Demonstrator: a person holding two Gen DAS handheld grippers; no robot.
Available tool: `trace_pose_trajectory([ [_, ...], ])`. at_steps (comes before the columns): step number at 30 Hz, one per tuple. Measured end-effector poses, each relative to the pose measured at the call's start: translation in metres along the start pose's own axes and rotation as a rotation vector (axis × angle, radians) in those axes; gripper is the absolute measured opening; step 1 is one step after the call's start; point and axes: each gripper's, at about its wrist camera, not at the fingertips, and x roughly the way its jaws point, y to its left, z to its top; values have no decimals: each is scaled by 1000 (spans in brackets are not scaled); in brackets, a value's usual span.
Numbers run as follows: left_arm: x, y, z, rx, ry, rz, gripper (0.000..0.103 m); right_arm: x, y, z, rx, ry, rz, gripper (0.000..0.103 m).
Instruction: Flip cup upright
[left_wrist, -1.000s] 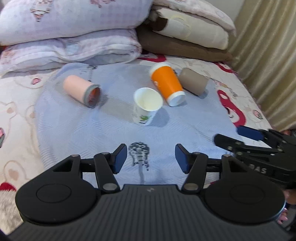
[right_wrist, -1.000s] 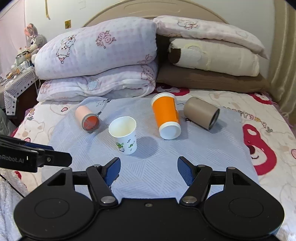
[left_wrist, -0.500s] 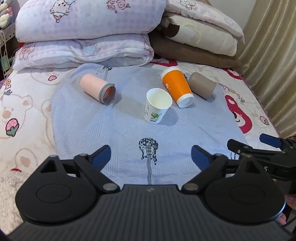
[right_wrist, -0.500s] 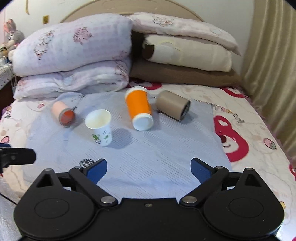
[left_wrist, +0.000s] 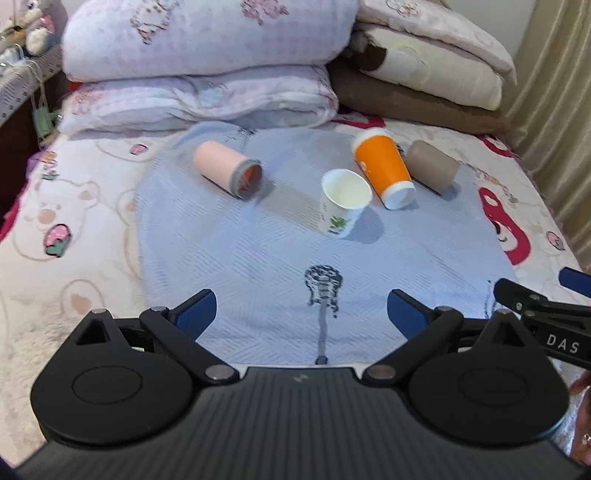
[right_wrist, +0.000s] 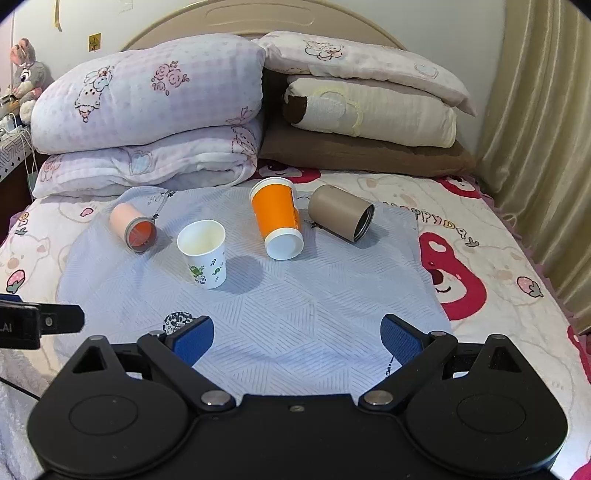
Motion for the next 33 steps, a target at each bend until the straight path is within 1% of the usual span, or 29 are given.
trace_pose_trajectory([
  [5, -9, -2, -1, 6, 4, 29, 100, -2, 2, -1, -15, 10, -16, 99],
  [9, -7, -3, -2, 14, 3, 31, 100, -5, 3, -2, -17, 18, -17, 99],
  [12, -3, -7, -3, 33, 4, 75, 100, -6, 5, -2, -19, 21, -18, 99],
  [14, -2, -9, -3, 48, 8, 88, 100, -6, 5, -2, -22, 23, -20, 99],
  [19, -1, -12, -3, 58, 22, 76, 100, -3, 6, -2, -28, 30, -28, 99],
  [26, 4, -9, -1, 54, 47, 113, 100, -3, 4, -2, -17, 29, -32, 99],
  [33, 7, -8, -1, 57, 63, 125, 100, -4, 1, -1, 7, 24, -26, 99],
])
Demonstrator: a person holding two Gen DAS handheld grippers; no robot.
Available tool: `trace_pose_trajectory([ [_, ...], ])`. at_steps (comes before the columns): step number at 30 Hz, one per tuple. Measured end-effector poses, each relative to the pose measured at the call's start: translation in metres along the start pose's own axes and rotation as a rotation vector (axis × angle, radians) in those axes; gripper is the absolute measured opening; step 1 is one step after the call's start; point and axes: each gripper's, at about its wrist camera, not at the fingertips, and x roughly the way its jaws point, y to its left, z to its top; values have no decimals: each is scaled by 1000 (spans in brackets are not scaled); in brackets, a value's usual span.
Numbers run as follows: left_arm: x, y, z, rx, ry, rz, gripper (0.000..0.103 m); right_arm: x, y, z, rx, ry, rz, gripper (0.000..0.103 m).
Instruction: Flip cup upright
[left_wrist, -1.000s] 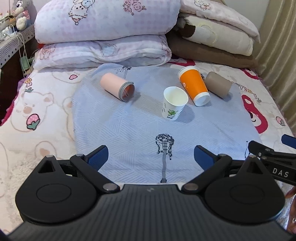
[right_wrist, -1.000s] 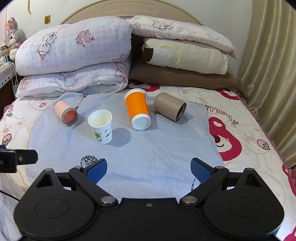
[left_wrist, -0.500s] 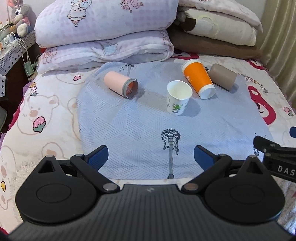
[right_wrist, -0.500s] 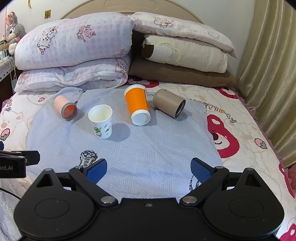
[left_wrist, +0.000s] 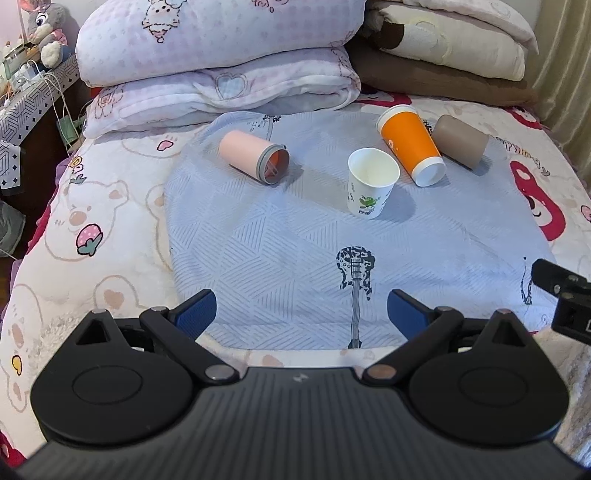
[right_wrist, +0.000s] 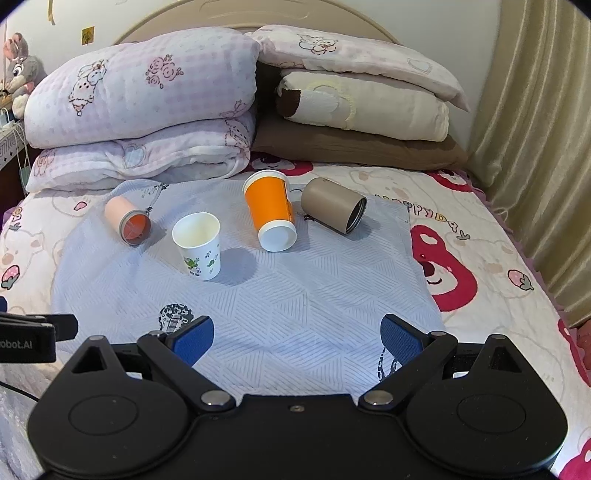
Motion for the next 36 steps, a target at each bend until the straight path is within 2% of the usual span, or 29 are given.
trace_pose_trajectory([
  [28, 4, 4, 0, -5, 24, 23, 100, -10, -2, -1, 28, -12, -5, 99],
  [36, 4, 5, 0, -8, 19, 18, 100, -9, -2, -2, 44, 5, 25, 99],
])
